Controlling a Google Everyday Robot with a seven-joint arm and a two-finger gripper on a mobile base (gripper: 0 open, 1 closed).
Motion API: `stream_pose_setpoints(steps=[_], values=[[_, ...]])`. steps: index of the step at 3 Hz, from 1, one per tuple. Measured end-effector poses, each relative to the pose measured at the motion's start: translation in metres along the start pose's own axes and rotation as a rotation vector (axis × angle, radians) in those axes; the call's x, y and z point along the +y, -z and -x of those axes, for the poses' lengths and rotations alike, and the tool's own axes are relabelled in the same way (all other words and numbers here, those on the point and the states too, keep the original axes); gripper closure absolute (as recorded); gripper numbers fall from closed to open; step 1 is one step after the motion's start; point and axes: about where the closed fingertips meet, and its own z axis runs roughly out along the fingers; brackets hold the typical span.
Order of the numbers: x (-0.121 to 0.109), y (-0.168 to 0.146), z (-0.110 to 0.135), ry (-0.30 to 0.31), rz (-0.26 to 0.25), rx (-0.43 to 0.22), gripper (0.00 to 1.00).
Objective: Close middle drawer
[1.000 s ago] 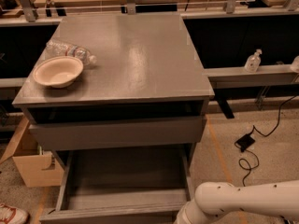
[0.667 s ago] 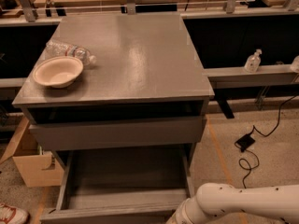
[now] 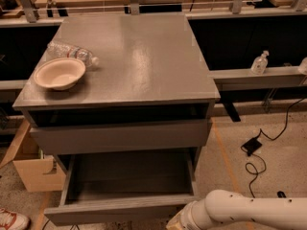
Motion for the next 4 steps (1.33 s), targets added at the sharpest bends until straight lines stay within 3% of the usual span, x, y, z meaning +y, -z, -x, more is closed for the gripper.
stream_pose_setpoints(steps=[2, 3, 4], values=[[-0.032, -0.015, 0.028, 0.049, -0.004, -0.085, 1.00], [-0.052, -0.018, 0.047, 0.085, -0.056, -0.132, 1.00], [-0.067, -0.017, 0.060, 0.100, -0.142, -0.171, 1.00]])
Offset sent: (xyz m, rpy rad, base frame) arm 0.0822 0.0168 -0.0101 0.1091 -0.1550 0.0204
